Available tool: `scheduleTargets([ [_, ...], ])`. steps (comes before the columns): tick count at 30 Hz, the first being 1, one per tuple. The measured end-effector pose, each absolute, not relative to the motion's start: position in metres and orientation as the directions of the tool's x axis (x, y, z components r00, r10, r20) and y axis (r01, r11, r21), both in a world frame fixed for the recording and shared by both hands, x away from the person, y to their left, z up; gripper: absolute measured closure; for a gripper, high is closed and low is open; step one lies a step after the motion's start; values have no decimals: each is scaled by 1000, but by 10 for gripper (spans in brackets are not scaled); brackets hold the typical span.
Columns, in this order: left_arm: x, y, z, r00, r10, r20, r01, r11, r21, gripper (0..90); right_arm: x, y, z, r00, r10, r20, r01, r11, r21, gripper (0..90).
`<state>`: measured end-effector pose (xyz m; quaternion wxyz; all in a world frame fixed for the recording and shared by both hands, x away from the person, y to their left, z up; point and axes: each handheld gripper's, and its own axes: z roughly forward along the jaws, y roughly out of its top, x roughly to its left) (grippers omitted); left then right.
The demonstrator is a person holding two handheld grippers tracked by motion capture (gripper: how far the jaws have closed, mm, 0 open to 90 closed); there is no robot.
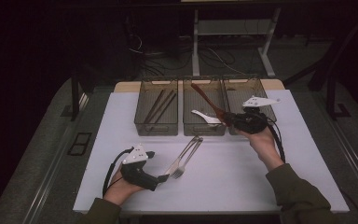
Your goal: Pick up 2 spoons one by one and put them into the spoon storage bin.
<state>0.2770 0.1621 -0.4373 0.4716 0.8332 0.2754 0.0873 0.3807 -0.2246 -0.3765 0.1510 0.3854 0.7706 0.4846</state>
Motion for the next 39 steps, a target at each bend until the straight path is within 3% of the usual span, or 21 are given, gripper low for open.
scheduleTargets([
  [23,277,162,-437,836,537,-112,373,-407,834,0,424,-201,-382,-601,796,70,520,324,790,823],
  [39,277,162,-437,836,536,-113,373,-406,834,0,430,-193,-389,-592,806,7,546,394,740,784],
])
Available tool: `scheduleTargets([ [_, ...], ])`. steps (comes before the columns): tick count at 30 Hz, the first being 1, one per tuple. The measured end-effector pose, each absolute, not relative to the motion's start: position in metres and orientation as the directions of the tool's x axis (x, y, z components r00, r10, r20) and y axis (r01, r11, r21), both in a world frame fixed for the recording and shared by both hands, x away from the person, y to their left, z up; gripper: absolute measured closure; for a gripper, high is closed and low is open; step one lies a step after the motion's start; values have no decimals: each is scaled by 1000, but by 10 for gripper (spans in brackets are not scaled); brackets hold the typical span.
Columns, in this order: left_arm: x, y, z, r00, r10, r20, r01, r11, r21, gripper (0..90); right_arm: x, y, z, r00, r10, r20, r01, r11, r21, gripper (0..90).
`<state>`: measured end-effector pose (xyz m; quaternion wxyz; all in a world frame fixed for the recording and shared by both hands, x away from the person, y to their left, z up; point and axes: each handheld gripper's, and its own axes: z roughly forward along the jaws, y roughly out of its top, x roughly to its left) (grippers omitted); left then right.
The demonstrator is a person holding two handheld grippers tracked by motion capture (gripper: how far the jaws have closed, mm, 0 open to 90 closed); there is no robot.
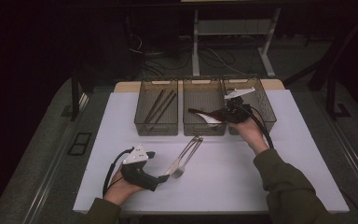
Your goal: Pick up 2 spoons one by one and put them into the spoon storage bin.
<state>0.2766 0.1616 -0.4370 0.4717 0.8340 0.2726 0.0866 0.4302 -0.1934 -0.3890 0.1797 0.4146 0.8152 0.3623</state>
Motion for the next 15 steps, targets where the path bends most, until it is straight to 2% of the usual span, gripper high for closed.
scheduleTargets([
  [5,277,162,-437,836,537,-113,373,-406,834,0,429,-194,-387,-595,804,18,539,383,750,705],
  [11,277,162,-437,835,538,-112,373,-405,835,0,421,-202,-380,-602,795,78,529,323,785,538],
  [15,277,162,-437,835,539,-111,373,-407,834,0,411,-210,-377,-617,779,115,516,290,806,459],
])
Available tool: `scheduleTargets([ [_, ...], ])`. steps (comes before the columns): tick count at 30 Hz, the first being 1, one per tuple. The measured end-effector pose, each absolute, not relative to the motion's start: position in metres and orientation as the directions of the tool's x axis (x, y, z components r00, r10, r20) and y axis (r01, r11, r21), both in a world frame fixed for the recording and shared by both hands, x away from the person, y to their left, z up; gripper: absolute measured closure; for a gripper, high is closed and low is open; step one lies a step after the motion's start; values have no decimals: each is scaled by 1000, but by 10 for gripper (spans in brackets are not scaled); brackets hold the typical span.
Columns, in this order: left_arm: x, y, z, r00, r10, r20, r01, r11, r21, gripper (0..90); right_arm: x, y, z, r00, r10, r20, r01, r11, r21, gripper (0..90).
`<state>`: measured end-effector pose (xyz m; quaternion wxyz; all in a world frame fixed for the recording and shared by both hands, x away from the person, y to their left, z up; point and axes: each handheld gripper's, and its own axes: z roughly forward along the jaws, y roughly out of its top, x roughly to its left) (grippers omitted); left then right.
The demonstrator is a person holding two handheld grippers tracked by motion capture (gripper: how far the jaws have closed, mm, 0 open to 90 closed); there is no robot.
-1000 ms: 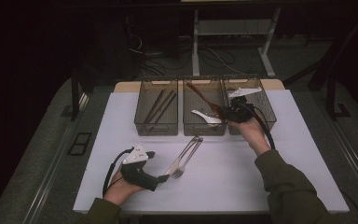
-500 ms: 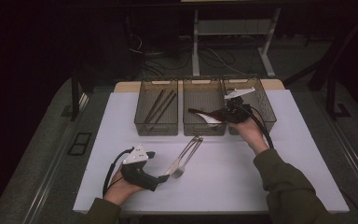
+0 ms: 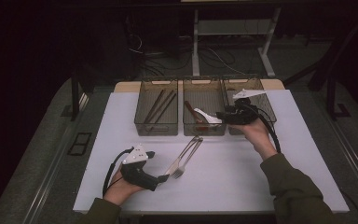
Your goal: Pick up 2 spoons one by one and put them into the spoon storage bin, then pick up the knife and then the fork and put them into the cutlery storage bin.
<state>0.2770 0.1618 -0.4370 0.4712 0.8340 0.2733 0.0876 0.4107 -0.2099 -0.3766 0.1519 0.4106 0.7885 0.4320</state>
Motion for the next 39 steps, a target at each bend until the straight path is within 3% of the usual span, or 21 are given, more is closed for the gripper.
scheduleTargets([
  [19,276,161,-436,830,546,-111,377,-404,833,0,348,-249,-391,-702,697,146,476,307,824,349],
  [39,277,157,-431,822,560,-103,384,-411,827,29,290,-279,-426,-681,716,154,488,287,825,203],
])
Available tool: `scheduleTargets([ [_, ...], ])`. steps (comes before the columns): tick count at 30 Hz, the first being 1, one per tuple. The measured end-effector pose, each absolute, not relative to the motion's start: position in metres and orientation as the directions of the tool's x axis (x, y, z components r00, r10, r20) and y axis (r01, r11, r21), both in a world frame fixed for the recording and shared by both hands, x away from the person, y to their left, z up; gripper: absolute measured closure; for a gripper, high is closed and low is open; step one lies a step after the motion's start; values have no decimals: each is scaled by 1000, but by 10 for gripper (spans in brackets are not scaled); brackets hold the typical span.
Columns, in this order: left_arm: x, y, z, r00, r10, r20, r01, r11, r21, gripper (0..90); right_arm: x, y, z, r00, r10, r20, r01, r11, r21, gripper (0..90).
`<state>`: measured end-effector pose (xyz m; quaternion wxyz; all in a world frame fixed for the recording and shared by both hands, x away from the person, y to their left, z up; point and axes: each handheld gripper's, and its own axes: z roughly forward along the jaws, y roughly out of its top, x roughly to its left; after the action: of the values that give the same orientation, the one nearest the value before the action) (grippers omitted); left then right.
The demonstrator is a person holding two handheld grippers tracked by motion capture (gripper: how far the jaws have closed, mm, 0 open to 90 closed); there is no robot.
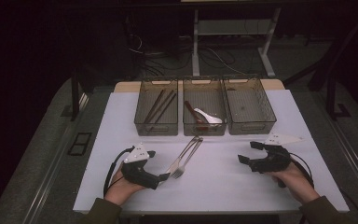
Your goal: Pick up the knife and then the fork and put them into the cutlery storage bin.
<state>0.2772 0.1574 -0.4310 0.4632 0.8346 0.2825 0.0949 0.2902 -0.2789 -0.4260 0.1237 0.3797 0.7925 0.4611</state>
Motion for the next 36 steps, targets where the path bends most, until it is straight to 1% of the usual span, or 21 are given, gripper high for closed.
scheduleTargets([
  [1,278,157,-430,823,558,-108,387,-411,826,43,288,-280,-427,-684,713,153,484,287,827,203],
  [3,279,156,-429,822,559,-107,388,-413,824,116,282,-283,-430,-685,712,156,486,288,825,202],
  [5,281,154,-427,817,566,-114,400,-413,818,150,278,-285,-434,-688,709,153,488,296,822,200],
  [8,286,153,-424,814,569,-116,401,-406,821,226,273,-289,-438,-694,706,141,480,308,821,199],
  [11,291,151,-422,804,581,-124,415,-401,816,331,268,-293,-440,-689,710,148,487,301,820,199],
  [15,303,143,-420,793,592,-141,440,-397,806,495,263,-298,-442,-683,714,155,490,290,822,199],
  [18,311,134,-420,786,599,-152,458,-399,794,590,263,-298,-442,-683,714,154,489,291,823,199],
  [19,313,131,-421,787,597,-157,464,-403,789,607,263,-297,-443,-685,713,153,488,292,822,199],
  [23,319,114,-423,801,576,-165,470,-433,770,618,263,-296,-443,-687,711,147,486,300,820,200],
  [30,327,90,-428,805,560,-199,506,-471,723,675,263,-297,-444,-688,712,143,487,306,818,200],
  [36,330,74,-437,807,559,-189,517,-515,684,702,263,-297,-443,-687,712,142,484,304,821,200],
])
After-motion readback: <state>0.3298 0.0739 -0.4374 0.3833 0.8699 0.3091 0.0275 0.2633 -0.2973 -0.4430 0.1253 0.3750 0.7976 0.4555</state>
